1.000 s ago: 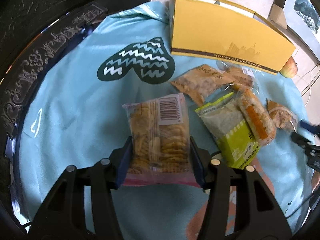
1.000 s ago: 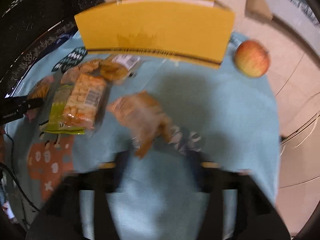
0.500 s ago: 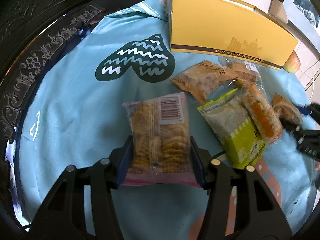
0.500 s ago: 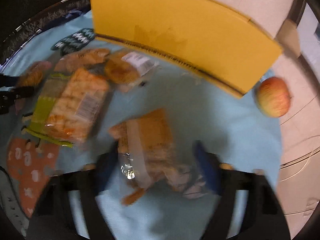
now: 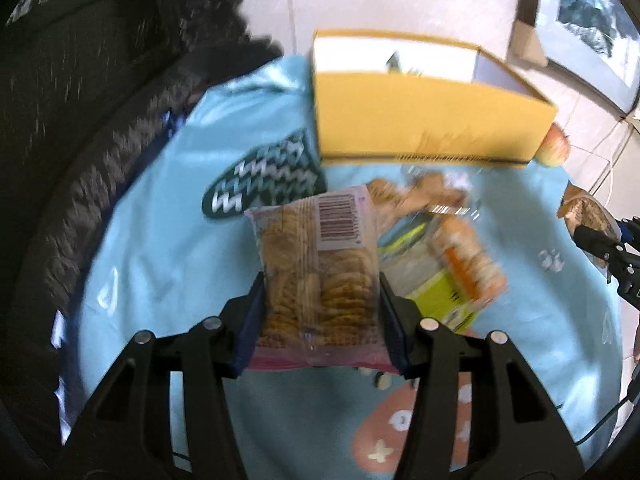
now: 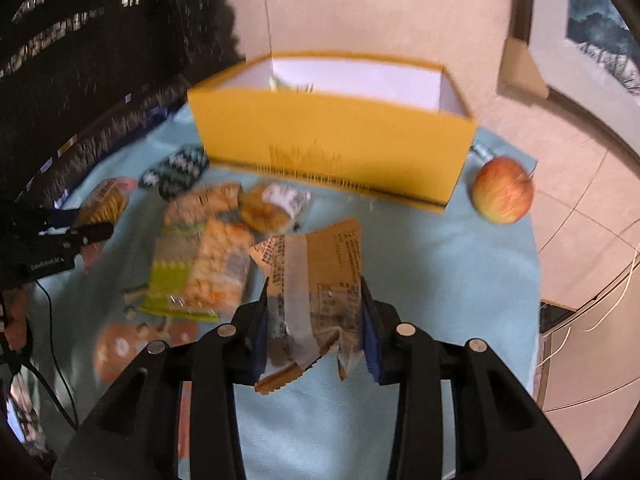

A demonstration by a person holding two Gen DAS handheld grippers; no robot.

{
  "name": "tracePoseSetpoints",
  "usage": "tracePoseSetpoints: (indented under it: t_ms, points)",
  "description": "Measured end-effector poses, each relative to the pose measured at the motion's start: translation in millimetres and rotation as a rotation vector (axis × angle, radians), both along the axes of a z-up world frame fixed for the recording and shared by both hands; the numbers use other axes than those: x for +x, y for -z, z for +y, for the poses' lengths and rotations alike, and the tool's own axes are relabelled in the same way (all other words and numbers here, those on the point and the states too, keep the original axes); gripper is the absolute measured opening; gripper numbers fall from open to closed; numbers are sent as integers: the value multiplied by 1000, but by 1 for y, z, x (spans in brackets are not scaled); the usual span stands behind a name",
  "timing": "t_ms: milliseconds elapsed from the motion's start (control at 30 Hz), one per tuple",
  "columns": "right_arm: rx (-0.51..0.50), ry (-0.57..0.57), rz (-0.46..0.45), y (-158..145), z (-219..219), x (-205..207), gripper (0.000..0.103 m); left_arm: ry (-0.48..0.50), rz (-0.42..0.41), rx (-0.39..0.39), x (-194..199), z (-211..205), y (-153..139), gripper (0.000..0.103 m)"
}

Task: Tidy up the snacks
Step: 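Lower both packs into the yellow box and open both tools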

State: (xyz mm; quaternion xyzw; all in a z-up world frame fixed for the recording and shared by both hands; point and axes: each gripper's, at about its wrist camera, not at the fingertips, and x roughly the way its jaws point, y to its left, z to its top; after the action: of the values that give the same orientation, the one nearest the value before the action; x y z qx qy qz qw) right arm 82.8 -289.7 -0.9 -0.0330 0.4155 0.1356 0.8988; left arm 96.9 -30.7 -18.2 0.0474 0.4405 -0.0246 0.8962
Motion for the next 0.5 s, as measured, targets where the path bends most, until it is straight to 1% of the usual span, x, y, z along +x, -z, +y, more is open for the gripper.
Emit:
tracePoseSetpoints:
  t_ms: [100,200,233,267,333,500]
  points:
    - [46,51,-89,-28,-5,2,38,44,-85,27,5,-21,-37,53]
    - [117,140,-178,-54,-18,12,39,77,-174,29,18,-40,-67,53]
    - [131,159,-195,-58,-20,15,39,81,-193,35,24,-46,-74,53]
    - [150,186,-220,-62,-24,22,39,86,-207,40,33,-53,-80,53]
    - [171,220,-237,-65,-27,34,39,100,-207,31,52,-63,-89,53]
    - [170,242,-235,-58,-24,78,39,116,-207,27,105,-83,-96,53]
